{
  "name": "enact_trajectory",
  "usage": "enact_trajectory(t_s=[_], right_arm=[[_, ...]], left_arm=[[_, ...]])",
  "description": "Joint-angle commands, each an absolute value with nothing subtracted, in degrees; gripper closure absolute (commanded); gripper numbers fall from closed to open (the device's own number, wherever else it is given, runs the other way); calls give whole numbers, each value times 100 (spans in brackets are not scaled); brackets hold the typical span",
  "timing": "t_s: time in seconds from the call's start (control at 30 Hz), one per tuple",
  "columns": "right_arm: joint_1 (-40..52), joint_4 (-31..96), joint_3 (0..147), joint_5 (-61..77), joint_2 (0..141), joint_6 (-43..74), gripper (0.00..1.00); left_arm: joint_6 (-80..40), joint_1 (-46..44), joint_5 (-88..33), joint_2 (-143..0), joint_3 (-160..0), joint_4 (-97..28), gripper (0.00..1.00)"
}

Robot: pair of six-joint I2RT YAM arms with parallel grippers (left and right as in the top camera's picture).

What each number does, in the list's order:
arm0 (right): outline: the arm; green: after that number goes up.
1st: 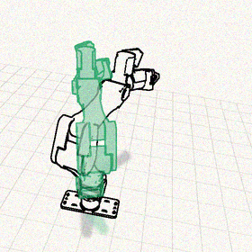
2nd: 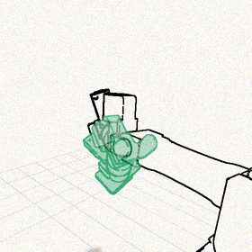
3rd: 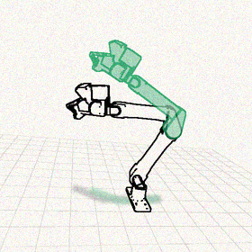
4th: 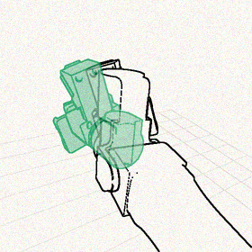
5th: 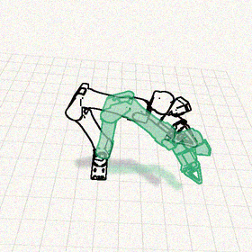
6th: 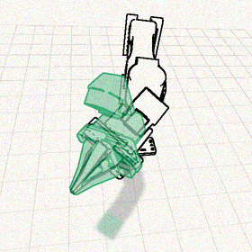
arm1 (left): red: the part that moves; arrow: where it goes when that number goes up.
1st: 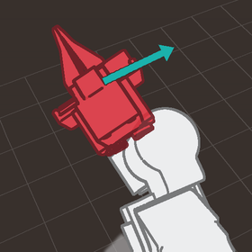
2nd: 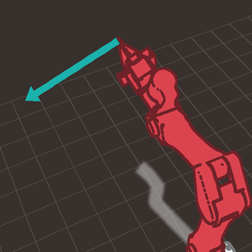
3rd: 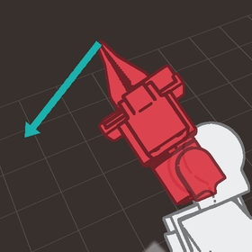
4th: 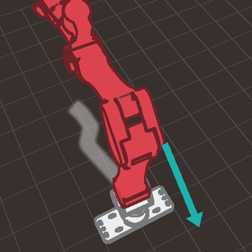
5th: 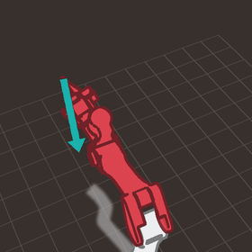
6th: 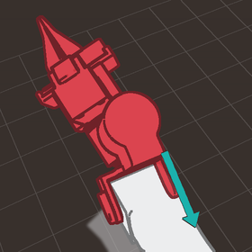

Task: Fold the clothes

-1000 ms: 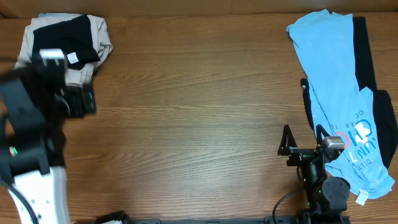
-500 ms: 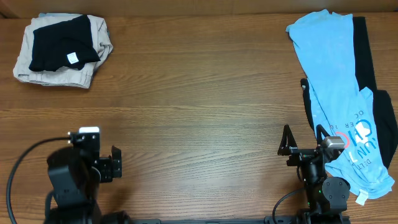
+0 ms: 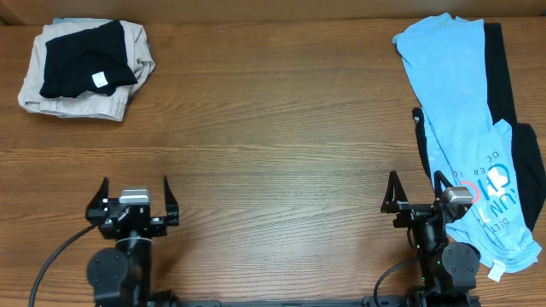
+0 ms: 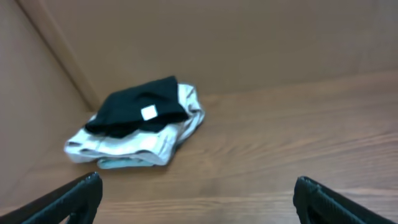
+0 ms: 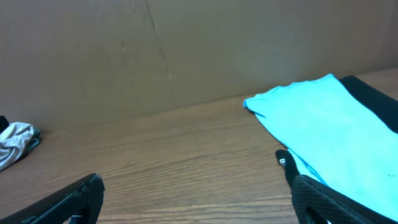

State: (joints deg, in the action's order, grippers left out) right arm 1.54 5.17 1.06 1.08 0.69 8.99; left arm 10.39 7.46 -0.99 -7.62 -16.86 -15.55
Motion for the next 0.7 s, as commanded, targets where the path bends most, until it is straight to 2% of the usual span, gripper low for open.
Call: enact_trajectory(t_s=[0.0, 0.23, 0.67], right_arm=[[143, 482, 47, 71, 16, 917, 0], [143, 482, 47, 71, 16, 915, 0], [143, 482, 47, 71, 16, 917, 0]], left_arm=[[591, 676, -301, -569, -1142, -1105, 0], [419, 561, 32, -233, -493, -351, 0], [89, 484, 19, -19, -27, -447, 0]])
